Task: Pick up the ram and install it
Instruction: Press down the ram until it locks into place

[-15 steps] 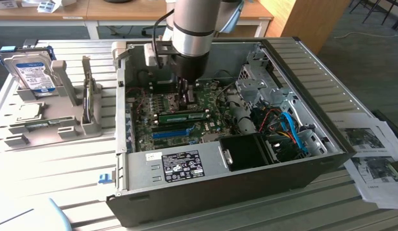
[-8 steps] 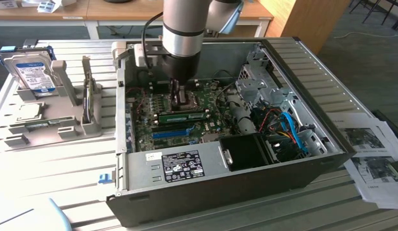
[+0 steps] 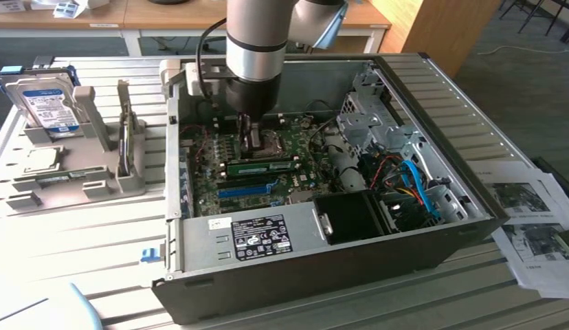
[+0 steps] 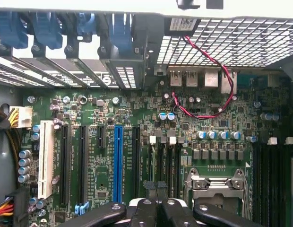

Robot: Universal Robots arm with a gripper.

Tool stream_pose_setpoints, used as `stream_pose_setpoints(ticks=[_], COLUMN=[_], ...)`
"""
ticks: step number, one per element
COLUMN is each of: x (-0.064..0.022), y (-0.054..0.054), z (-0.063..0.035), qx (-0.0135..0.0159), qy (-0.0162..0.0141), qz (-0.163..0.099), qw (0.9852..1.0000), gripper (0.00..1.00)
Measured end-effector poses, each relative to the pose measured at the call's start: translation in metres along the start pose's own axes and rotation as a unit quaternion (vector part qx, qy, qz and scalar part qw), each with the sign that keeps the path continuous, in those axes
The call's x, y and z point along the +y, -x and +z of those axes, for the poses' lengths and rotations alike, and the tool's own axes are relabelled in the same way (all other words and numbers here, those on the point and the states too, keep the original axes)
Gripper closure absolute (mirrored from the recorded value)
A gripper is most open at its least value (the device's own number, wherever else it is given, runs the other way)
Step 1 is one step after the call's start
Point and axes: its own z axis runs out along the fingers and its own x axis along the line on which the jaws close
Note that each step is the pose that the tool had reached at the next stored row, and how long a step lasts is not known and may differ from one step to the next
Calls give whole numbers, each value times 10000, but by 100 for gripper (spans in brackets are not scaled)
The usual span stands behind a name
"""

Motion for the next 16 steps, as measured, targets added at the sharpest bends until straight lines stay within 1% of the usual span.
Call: stream_pose_setpoints(ticks=[5, 12, 16], x=[31, 33, 31], y=[0, -1, -1], z=[1, 4, 33], qx=[0, 0, 0], qy=[-1, -1, -1], qz=[0, 0, 0], qw=[10000, 10000, 10000], gripper=[91, 91, 91])
